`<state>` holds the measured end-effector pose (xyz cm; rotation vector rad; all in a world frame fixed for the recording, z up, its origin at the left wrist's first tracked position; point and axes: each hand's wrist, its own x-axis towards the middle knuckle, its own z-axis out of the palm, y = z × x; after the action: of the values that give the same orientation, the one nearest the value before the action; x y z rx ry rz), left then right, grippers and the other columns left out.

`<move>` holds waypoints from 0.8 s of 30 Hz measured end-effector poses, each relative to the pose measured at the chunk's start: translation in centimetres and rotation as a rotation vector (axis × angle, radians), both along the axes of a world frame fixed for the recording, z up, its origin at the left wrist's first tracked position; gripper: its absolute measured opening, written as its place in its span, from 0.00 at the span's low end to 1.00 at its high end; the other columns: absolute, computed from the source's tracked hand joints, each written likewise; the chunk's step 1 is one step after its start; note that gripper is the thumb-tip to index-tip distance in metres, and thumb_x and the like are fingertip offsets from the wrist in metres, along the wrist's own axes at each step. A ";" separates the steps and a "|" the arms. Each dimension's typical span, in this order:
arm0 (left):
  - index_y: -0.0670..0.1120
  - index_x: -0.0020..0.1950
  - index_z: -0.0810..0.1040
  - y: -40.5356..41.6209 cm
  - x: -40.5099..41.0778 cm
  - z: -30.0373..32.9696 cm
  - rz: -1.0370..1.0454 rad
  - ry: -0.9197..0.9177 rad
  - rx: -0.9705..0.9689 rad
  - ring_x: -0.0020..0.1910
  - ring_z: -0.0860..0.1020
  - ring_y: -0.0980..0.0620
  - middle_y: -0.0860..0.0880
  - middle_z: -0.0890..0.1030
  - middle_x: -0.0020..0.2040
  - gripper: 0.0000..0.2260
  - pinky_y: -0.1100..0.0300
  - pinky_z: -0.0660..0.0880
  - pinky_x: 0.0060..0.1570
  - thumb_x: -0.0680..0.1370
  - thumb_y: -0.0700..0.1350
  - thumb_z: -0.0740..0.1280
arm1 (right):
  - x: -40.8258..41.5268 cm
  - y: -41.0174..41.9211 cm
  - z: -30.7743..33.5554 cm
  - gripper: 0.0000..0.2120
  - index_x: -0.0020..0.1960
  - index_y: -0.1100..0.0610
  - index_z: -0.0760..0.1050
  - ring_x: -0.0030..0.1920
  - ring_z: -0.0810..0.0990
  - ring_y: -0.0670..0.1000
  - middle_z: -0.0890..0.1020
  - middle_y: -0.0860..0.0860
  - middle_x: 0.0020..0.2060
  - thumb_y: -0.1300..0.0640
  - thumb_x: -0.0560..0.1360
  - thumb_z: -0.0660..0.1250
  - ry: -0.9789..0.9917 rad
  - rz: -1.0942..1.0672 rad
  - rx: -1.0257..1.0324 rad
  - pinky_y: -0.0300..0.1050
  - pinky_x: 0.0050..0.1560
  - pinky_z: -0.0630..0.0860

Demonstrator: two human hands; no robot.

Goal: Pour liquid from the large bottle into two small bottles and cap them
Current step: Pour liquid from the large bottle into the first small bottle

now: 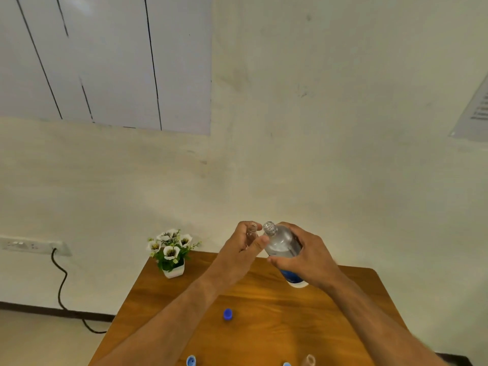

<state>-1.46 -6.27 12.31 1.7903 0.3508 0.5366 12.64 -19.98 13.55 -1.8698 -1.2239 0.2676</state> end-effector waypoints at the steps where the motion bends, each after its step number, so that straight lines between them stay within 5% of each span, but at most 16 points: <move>1: 0.56 0.64 0.69 -0.1 0.1 0.0 -0.001 0.001 0.016 0.41 0.75 0.61 0.48 0.80 0.52 0.22 0.62 0.73 0.42 0.75 0.66 0.63 | -0.1 0.0 0.1 0.30 0.56 0.26 0.68 0.54 0.75 0.32 0.77 0.30 0.51 0.37 0.59 0.78 -0.007 0.003 -0.004 0.25 0.44 0.74; 6: 0.55 0.63 0.69 -0.5 0.0 -0.3 -0.026 -0.013 0.036 0.49 0.79 0.61 0.53 0.81 0.54 0.20 0.67 0.75 0.43 0.76 0.64 0.62 | -0.6 -0.1 0.7 0.31 0.55 0.21 0.67 0.52 0.77 0.32 0.77 0.25 0.50 0.39 0.60 0.78 -0.030 0.019 -0.009 0.25 0.43 0.74; 12: 0.54 0.61 0.70 -0.5 -0.3 -0.8 -0.048 -0.016 0.017 0.46 0.77 0.61 0.48 0.81 0.53 0.21 0.67 0.75 0.42 0.76 0.66 0.60 | -1.0 -0.1 0.8 0.32 0.55 0.19 0.65 0.51 0.77 0.32 0.75 0.23 0.51 0.39 0.60 0.78 -0.052 0.023 -0.028 0.26 0.39 0.75; 16: 0.54 0.61 0.70 -0.4 -0.6 -1.3 -0.057 0.019 0.028 0.50 0.79 0.52 0.48 0.81 0.54 0.19 0.65 0.77 0.44 0.77 0.64 0.60 | -1.1 -0.1 0.4 0.31 0.54 0.19 0.65 0.51 0.76 0.31 0.75 0.24 0.51 0.36 0.59 0.78 -0.077 0.019 -0.058 0.25 0.39 0.74; 21: 0.52 0.58 0.69 -0.3 -1.0 -1.6 -0.044 0.049 0.087 0.36 0.73 0.64 0.54 0.77 0.42 0.20 0.60 0.77 0.43 0.76 0.66 0.59 | -0.6 0.0 0.3 0.28 0.53 0.26 0.69 0.49 0.78 0.35 0.79 0.35 0.48 0.35 0.57 0.78 -0.107 0.015 -0.143 0.32 0.42 0.79; 24: 0.51 0.56 0.69 -0.4 -1.0 -1.9 -0.043 0.050 0.087 0.35 0.69 0.59 0.52 0.73 0.40 0.21 0.59 0.74 0.37 0.76 0.66 0.59 | -0.4 0.1 1.0 0.31 0.58 0.35 0.71 0.47 0.79 0.38 0.80 0.37 0.49 0.35 0.58 0.77 -0.153 0.037 -0.201 0.35 0.43 0.80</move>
<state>-2.46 -6.63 10.40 1.8932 0.3272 0.4838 12.24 -19.89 14.53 -2.0731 -1.3790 0.2810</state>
